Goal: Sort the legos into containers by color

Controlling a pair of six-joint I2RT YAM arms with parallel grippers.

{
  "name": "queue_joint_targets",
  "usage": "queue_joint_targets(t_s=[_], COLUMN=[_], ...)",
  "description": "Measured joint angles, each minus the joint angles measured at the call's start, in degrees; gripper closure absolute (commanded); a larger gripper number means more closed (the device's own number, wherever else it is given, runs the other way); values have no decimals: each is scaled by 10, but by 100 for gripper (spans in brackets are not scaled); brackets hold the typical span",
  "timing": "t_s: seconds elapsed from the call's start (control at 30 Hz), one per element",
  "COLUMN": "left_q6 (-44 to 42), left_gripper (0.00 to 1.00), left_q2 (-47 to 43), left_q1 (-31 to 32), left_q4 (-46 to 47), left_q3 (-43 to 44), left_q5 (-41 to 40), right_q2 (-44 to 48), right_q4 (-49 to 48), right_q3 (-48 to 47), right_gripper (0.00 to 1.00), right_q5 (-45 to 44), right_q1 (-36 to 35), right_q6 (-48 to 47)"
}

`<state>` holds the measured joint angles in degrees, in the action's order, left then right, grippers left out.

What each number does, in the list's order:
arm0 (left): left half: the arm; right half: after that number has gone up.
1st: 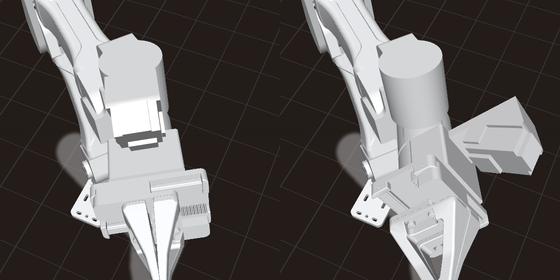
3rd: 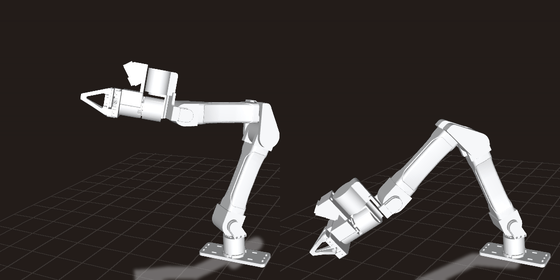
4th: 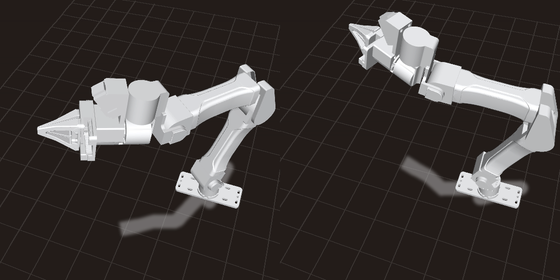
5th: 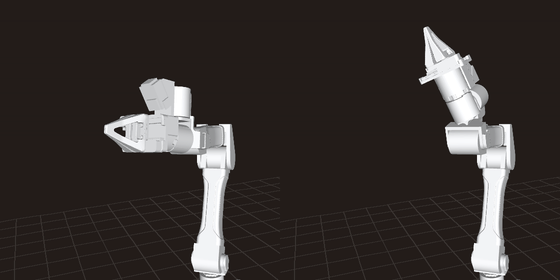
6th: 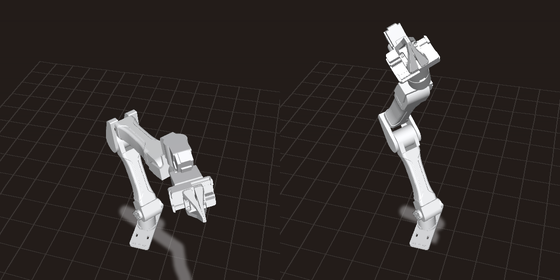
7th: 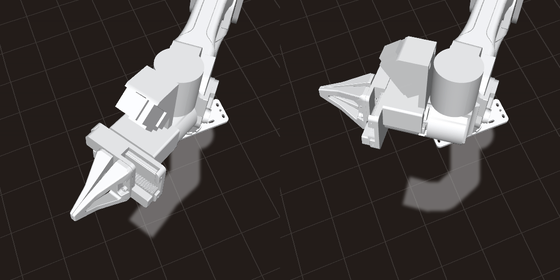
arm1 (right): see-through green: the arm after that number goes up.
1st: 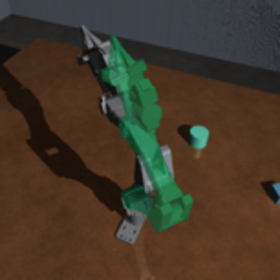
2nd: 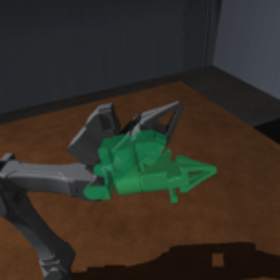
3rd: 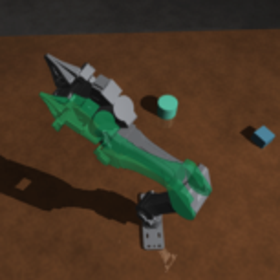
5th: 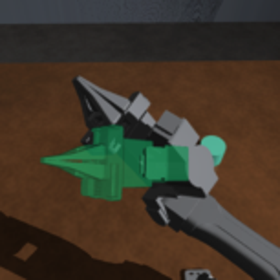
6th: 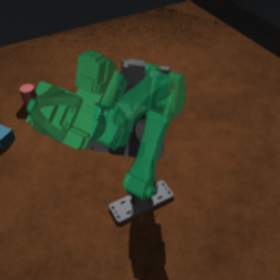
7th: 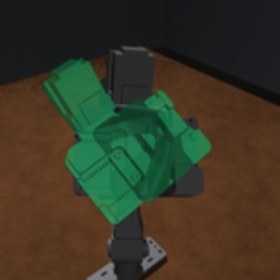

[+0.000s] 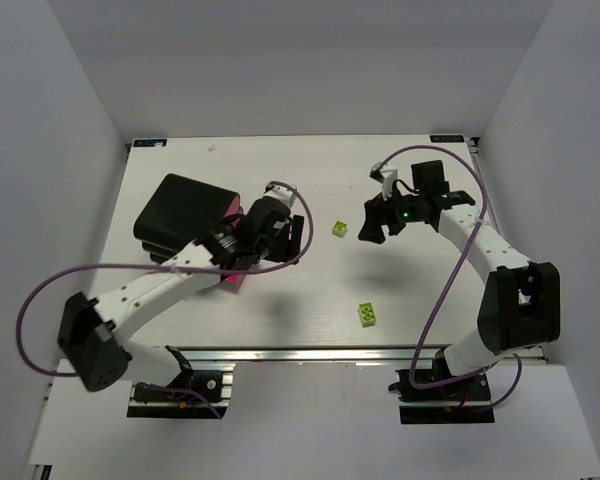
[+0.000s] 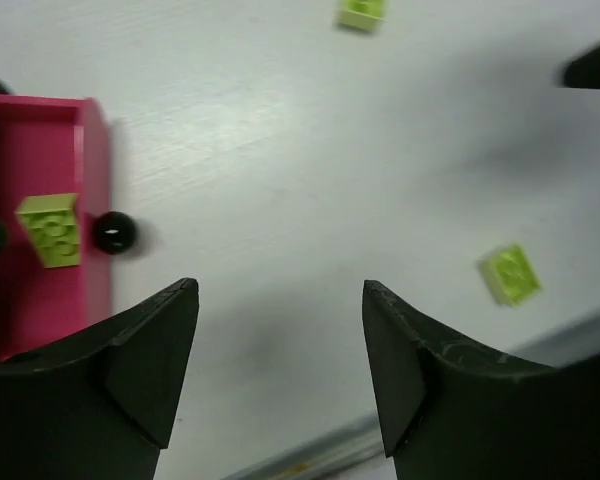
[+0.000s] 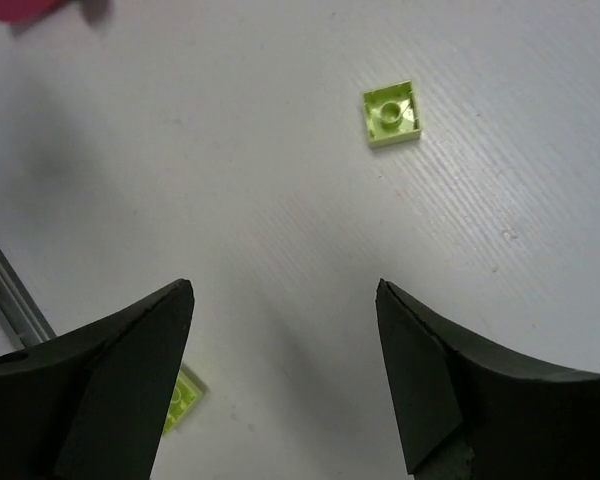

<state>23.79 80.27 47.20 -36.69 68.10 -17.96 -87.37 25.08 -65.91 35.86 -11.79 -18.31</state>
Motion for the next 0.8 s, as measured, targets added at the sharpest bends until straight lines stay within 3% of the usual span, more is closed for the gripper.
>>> queue_joint_targets(t_s=[0.07,0.2,0.5,0.8], left_q6=[6,15,4,-9], left_gripper=[23,22,20,20], left_q2=[-55,-132,-370,-381], left_q1=[0,0,0,0], left_q4=[30,52,39,43], left_q3=[-35,-103,-209,-256], left_q5=[58,125,128,120], right_q2=[4,46,78,19], right_q4=[33,65,153,185], right_q3=[1,43,143,143], right_gripper=[11,11,12,11], right_q5=[-28,-76,-158,-162], right_q1=[-24,-64,-122,-165], right_q6=[-30,-76,-87,1])
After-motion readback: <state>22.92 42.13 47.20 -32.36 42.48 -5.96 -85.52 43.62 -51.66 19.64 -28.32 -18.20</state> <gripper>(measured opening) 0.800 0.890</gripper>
